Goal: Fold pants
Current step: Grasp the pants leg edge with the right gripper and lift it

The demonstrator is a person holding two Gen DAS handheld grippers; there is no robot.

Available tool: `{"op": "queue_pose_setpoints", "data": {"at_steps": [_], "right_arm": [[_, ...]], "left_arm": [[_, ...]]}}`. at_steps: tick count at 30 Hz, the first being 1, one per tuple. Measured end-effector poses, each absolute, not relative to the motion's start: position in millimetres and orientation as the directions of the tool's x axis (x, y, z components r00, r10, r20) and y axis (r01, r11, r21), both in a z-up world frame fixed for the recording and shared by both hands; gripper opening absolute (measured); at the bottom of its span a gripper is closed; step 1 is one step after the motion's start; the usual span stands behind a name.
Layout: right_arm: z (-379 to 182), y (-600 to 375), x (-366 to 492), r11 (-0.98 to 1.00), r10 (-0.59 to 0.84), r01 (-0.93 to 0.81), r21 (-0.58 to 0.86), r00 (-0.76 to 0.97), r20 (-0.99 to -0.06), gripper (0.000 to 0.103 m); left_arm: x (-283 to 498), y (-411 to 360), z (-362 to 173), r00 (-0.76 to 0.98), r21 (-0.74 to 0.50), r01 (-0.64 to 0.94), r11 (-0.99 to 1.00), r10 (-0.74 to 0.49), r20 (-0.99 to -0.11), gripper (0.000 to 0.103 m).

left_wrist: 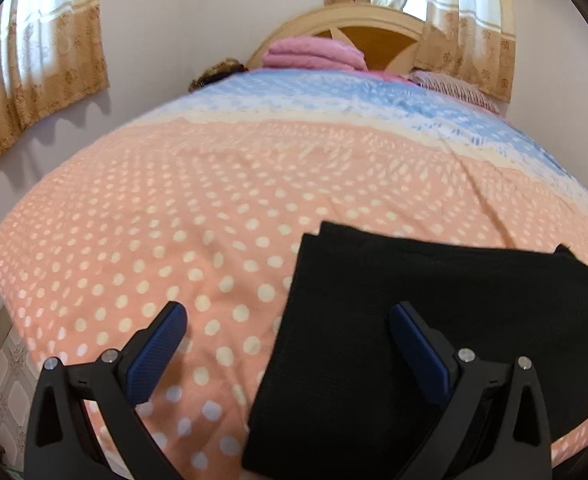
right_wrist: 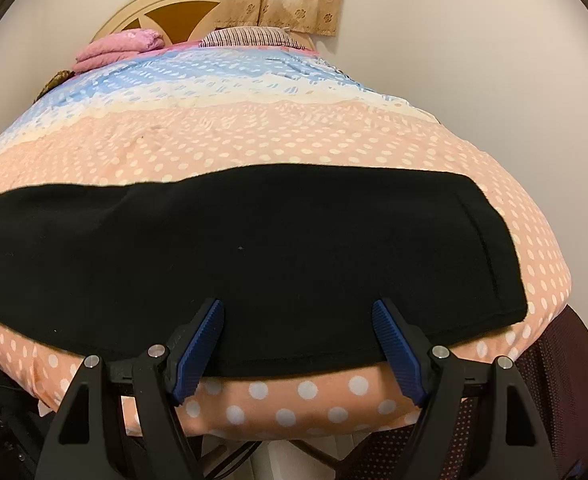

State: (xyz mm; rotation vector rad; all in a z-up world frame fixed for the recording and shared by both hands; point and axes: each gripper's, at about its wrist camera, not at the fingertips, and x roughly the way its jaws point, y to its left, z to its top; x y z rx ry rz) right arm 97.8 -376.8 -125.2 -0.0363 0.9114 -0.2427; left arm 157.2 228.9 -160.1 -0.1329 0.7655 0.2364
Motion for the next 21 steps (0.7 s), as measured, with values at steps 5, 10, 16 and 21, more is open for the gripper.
{"op": "queue_pose_setpoints", "data": {"at_steps": [5, 10, 16, 21], "right_arm": [[-125.5, -390.7, 91.5, 0.973, -0.209, 0.203, -0.107, 0.591, -0.779, 0.078], [-122.8, -393.9, 80.1, 0.979, -0.19, 0.173, -0.105, 0.605, -0.773, 0.078], [-89.4, -453.2, 47.3, 0.934, -0.176, 0.339, 0.11, 0.707, -0.685, 0.076], [-85.1, -524.2, 18.6, 0.812, -0.179, 0.498, 0.305, 0.71, -0.681, 0.047]], "left_arm": [[159.7, 233.3, -168.3, 0.716, -0.109, -0.25, 0.962, 0.108, -0.69, 0.103], [155.5, 233.2, -169.9, 0.73, -0.114, -0.232, 0.966, 0.096, -0.677, 0.103], [151.9, 235.3, -169.6, 0.734, -0.112, -0.218, 0.97, 0.088, -0.673, 0.103], [152.4, 236.2, -169.0, 0.74, -0.108, -0.222, 0.969, 0.096, -0.666, 0.103]]}}
